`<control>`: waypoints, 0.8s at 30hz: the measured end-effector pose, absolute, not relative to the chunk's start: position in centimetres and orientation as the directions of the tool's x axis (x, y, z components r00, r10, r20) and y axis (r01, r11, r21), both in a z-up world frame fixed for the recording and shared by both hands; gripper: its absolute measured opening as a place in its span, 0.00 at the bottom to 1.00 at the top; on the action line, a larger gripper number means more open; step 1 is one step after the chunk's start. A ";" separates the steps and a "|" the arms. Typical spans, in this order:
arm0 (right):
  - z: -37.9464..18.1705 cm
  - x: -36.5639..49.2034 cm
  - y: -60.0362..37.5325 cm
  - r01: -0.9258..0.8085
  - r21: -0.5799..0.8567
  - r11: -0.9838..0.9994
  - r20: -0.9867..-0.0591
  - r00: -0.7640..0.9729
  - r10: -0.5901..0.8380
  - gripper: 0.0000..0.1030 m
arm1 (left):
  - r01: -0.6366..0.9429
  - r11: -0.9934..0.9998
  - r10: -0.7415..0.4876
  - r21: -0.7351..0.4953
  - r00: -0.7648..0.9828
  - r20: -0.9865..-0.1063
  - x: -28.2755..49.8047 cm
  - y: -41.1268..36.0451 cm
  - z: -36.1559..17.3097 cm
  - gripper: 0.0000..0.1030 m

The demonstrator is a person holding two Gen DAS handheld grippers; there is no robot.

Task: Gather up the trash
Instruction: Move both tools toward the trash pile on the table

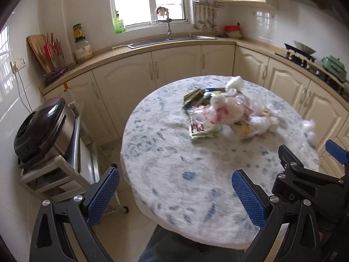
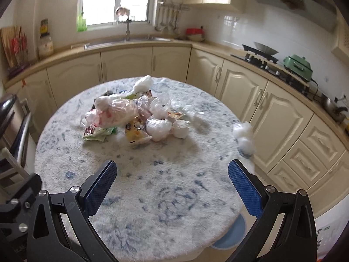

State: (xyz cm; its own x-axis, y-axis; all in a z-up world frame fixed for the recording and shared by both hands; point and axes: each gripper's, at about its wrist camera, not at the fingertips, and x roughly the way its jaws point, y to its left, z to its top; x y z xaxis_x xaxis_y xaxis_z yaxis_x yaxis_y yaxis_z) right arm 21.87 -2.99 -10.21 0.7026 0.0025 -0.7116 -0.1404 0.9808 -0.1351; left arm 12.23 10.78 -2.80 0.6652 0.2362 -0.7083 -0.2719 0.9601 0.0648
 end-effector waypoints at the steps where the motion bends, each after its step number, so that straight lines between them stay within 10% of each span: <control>1: -10.5 22.4 -2.5 -0.141 -0.149 0.979 -0.714 0.700 -0.008 1.00 | -0.271 0.960 0.236 0.066 0.661 -0.712 12.8 11.1 -2.9 0.98; 24: -13.2 32.4 0.9 -0.097 -0.106 0.990 -0.809 0.587 -0.029 1.00 | -0.306 0.952 0.161 0.005 0.487 -0.858 28.4 21.5 -10.7 0.98</control>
